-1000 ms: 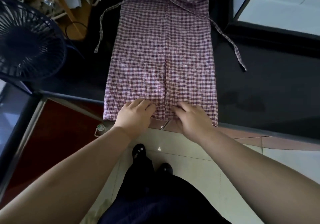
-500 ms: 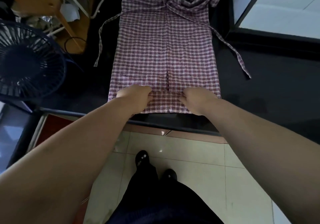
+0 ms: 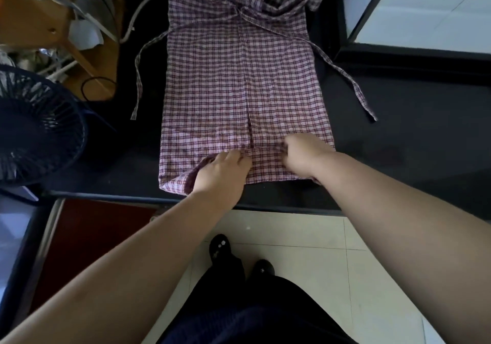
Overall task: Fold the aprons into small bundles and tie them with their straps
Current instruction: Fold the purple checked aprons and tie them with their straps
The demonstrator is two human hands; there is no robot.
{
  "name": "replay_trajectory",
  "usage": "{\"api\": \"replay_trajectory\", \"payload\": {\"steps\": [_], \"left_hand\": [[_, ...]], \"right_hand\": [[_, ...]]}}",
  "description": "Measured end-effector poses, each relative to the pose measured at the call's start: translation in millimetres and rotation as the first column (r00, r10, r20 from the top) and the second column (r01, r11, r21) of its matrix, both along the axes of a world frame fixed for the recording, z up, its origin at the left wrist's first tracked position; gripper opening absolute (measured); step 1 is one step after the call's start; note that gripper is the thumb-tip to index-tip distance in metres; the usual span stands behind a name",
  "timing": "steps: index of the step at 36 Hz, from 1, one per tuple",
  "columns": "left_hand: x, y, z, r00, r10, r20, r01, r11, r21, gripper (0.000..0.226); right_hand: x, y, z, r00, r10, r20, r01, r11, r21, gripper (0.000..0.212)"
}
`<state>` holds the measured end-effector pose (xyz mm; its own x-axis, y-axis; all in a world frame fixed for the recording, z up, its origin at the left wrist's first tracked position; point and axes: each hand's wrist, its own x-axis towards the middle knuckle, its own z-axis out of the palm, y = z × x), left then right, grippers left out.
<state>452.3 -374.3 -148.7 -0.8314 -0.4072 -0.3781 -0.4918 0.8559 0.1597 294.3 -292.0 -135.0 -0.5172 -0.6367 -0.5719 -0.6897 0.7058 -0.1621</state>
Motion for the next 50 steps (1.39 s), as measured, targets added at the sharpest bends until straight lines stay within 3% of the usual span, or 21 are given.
{"api": "replay_trajectory", "payload": {"steps": [6,9,10,12,14,16,19,21,22,23,25,27,29,32,37,41,43,45,47,48,50], "left_hand": [[13,20,-10,0.986,0.164,-0.014,-0.164,0.986,-0.006,0.047],[13,23,-10,0.993,0.113,-0.019,-0.114,0.988,-0.101,0.048],[13,21,-10,0.997,0.08,-0.021,-0.082,0.987,-0.135,0.049],[11,16,-8,1.0,0.012,-0.019,-0.015,0.984,-0.175,0.051],[16,7,-5,0.999,-0.052,0.012,0.053,0.982,-0.181,0.054],[25,-5,-2,0.993,-0.114,0.022,0.116,0.98,-0.162,0.059],[50,-25,2,0.991,-0.114,-0.073,0.098,0.976,-0.196,0.079],[70,-36,1,0.979,0.045,-0.197,-0.083,0.978,-0.192,0.09],[78,-41,2,0.952,0.177,-0.248,-0.211,0.971,-0.116,0.091],[83,-43,4,0.901,0.335,-0.277,-0.343,0.939,0.022,0.087],[88,-48,8,0.77,0.599,-0.221,-0.527,0.792,0.309,0.068],[89,-53,3,0.686,0.712,-0.15,-0.608,0.675,0.418,0.037],[90,-57,-7,0.621,0.768,-0.155,-0.664,0.621,0.416,0.024],[89,-65,-17,0.512,0.848,-0.136,-0.748,0.518,0.415,0.034],[82,-71,-19,0.533,0.84,-0.105,-0.793,0.539,0.284,0.034],[78,-69,-14,0.62,0.762,-0.187,-0.755,0.644,0.121,0.038],[81,-67,-18,0.755,0.534,-0.381,-0.579,0.816,-0.005,0.038],[81,-62,-18,0.831,0.209,-0.516,-0.301,0.948,-0.1,0.034],[73,-55,-12,0.925,0.013,-0.38,-0.007,1.0,0.017,0.051],[67,-50,-6,0.971,-0.059,-0.233,0.077,0.995,0.07,0.062],[57,-44,-4,0.986,-0.166,0.02,0.166,0.986,0.023,0.08]], "right_hand": [[-16,38,12,0.921,-0.17,-0.352,0.203,0.977,0.06,0.042],[-4,43,6,0.878,-0.045,-0.476,-0.02,0.991,-0.131,0.026],[3,41,3,0.899,0.008,-0.437,-0.112,0.971,-0.212,0.02],[17,33,-3,0.972,0.104,-0.213,-0.17,0.932,-0.321,0.019],[34,23,-7,0.987,0.141,0.071,-0.115,0.95,-0.289,0.031],[43,15,-8,0.978,0.115,0.173,-0.075,0.972,-0.224,0.043],[47,3,-6,0.98,0.017,0.197,0.003,0.994,-0.105,0.056],[47,-5,-5,0.978,-0.034,0.205,0.041,0.999,-0.031,0.06],[47,-8,-5,0.978,-0.046,0.202,0.048,0.999,-0.008,0.061],[48,-9,-5,0.979,-0.056,0.197,0.055,0.998,0.01,0.062],[50,-11,-7,0.982,-0.067,0.177,0.066,0.998,0.011,0.061],[52,-13,-8,0.985,-0.069,0.159,0.069,0.998,0.007,0.059],[52,-12,-8,0.985,-0.064,0.16,0.063,0.998,0.013,0.058],[50,-10,-8,0.981,-0.052,0.184,0.054,0.999,-0.005,0.059],[44,-4,-6,0.978,0.017,0.208,-0.015,1.0,-0.011,0.074],[42,7,-8,0.984,0.159,0.084,-0.152,0.985,-0.087,0.071],[42,12,-11,0.96,0.269,-0.078,-0.276,0.956,-0.097,0.062],[44,17,-17,0.922,0.333,-0.198,-0.364,0.919,-0.149,0.049],[48,20,-23,0.918,0.312,-0.243,-0.375,0.882,-0.286,0.033],[49,19,-23,0.924,0.299,-0.239,-0.364,0.878,-0.311,0.029],[48,17,-21,0.933,0.298,-0.2,-0.347,0.892,-0.29,0.033]]}}
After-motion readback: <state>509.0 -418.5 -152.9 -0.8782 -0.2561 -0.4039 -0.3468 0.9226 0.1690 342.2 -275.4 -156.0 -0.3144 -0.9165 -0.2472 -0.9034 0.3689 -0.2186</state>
